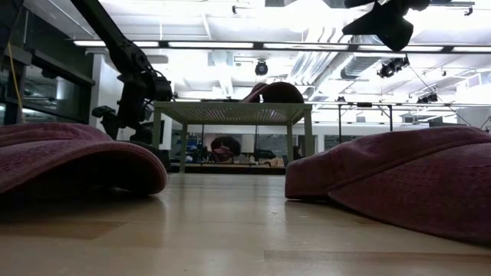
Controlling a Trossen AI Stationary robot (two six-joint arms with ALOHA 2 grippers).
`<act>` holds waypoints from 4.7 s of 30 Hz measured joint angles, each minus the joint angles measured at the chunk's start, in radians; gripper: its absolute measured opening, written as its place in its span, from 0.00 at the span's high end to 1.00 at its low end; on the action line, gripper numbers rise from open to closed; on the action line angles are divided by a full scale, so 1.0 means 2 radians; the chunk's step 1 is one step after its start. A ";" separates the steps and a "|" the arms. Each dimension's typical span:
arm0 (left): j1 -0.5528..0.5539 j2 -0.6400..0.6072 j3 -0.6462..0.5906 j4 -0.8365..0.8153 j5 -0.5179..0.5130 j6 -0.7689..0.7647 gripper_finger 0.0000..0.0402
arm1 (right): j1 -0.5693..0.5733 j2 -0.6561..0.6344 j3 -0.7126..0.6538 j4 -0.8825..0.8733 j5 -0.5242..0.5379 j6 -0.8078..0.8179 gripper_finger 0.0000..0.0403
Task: Pick & Place hat
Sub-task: Put the top left black cap on the left side of the shelf
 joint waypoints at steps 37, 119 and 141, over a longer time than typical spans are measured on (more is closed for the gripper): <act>-0.003 0.029 0.000 -0.065 0.043 0.007 0.94 | 0.000 0.000 0.000 -0.003 -0.024 -0.035 0.48; -0.466 -0.298 0.126 0.262 0.291 0.116 0.97 | 0.020 0.209 0.000 0.426 0.166 -0.451 0.48; -0.464 -0.262 -0.030 0.617 0.301 0.073 0.97 | 0.002 0.334 0.002 0.821 0.165 -0.815 0.50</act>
